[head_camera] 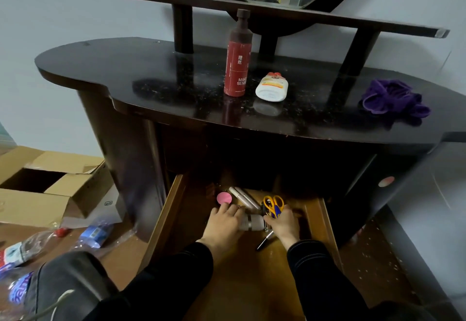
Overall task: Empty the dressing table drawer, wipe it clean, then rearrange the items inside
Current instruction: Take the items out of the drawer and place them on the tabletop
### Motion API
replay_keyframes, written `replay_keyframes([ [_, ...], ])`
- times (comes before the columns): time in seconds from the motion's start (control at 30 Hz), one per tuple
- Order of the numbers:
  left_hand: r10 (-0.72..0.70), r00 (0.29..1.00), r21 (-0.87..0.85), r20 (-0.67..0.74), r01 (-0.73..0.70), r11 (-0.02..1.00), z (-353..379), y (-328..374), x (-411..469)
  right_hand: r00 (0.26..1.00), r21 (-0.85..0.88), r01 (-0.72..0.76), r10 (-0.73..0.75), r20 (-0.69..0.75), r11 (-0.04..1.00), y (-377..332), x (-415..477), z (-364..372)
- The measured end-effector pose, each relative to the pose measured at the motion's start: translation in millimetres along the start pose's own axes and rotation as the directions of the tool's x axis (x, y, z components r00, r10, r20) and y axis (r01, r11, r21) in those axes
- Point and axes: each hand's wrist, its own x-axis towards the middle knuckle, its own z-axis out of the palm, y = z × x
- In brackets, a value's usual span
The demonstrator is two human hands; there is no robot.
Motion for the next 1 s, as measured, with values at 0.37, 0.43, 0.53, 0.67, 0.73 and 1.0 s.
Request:
replay_keyframes([
  [0.37, -0.129, 0.973, -0.134, 0.190, 0.156, 0.979, -5.8, 9.3, -5.7, 0.993, -0.179, 0.030, -0.010, 0.114, 0.983, -4.0, -10.0, -9.5],
  [0.43, -0.150, 0.968, -0.281, 0.199, 0.203, 0.938, -18.1, 4.3, -11.5, 0.976, 0.005, -0.008, 0.007, 0.219, 1.000, -3.6, -15.2, -26.5],
  [0.53, -0.170, 0.943, -0.529, 0.287, 0.304, 0.792, -45.2, -1.3, -25.3, 0.917, 0.274, -0.140, 0.020, 0.399, 0.952, -3.2, -39.9, -55.4],
  [0.67, -0.067, 0.959, -0.727, 0.274, 0.252, 0.639, -87.5, -9.3, -62.2, 0.837, 0.427, -0.288, 0.008, 0.547, 0.857, -8.7, -97.2, -95.9],
  [0.73, -0.016, 0.975, -0.793, 0.220, 0.189, 0.579, -117.0, -11.9, -83.1, 0.801, 0.481, -0.322, -0.036, 0.598, 0.815, -19.3, -129.4, -121.0],
  [1.0, -0.148, 0.976, -0.929, -0.161, -0.099, 0.355, -257.8, -13.5, -104.1, 0.808, 0.733, -0.036, -0.412, 0.422, 0.680, -106.5, -194.7, -227.1],
])
